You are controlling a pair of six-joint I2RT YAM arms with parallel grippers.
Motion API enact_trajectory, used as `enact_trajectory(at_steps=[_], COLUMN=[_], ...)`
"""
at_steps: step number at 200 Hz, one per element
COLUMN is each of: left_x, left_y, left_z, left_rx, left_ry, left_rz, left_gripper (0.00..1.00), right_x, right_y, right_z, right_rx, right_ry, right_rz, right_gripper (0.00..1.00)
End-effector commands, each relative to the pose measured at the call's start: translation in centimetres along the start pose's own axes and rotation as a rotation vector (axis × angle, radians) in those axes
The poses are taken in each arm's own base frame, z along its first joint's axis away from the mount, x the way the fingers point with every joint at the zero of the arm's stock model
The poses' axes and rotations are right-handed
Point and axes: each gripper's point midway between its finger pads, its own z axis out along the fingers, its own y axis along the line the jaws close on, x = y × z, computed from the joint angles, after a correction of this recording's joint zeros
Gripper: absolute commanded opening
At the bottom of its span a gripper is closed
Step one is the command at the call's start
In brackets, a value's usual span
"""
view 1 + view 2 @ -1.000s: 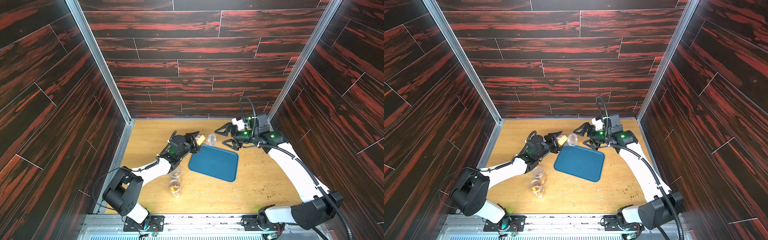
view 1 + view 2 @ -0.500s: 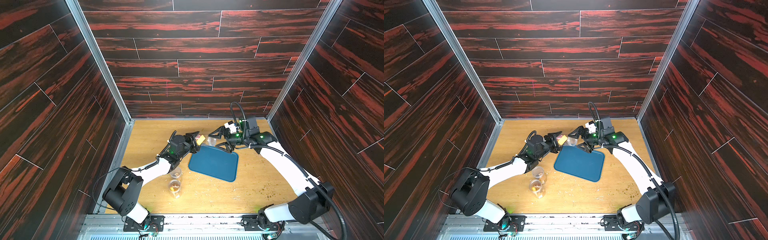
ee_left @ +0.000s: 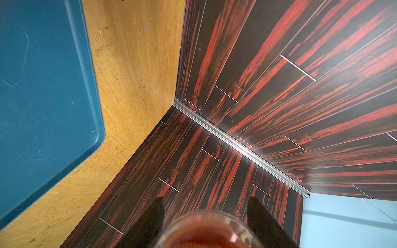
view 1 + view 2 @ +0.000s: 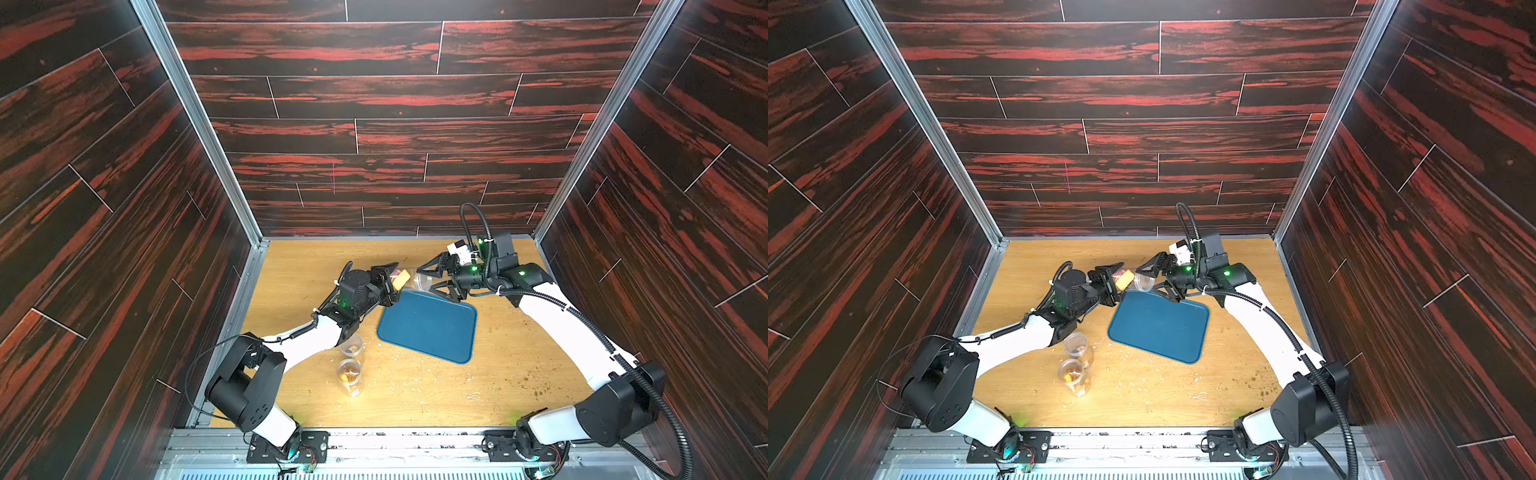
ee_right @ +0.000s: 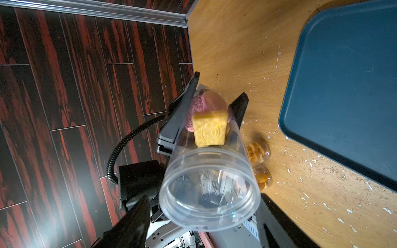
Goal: Pour the cookies out of the jar
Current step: Unscrew the lid from the jar.
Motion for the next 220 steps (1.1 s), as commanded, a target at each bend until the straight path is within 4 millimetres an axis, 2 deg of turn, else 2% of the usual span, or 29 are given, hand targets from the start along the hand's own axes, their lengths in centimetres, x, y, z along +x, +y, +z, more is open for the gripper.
enact_trajectory(at_steps=[1,74,140,200,220], left_x=[1.0,0.8,0.4,-0.3,-0.4], left_y=[-2.0,-1.8,-1.8,-1.6,-1.8], left_z=[-0.3,-0.1,-0.5,-1.0,-1.1], left_rx=[0.042,0.039,0.041,0.039,0.042], left_ry=[0.025,0.027,0.021,0.002,0.0], left_rz=[-0.089,-0.095,-0.098,-0.097,-0.1], left_gripper=[0.52,0.52,0.52,0.52,0.52], right_x=[-0.1,0.1,0.0,0.0,0.0], right_y=[-0.6,-1.1,-1.0,-1.2,-0.6], right_z=[1.1,1.8,1.9,1.4,1.0], right_rx=[0.006,0.019,0.037,0.073,0.069], right_ry=[0.025,0.056,0.053,0.044,0.037], right_rz=[0.019,0.035,0.023,-0.014,-0.091], right_gripper=[0.81,0.78,0.65,0.64,0.64])
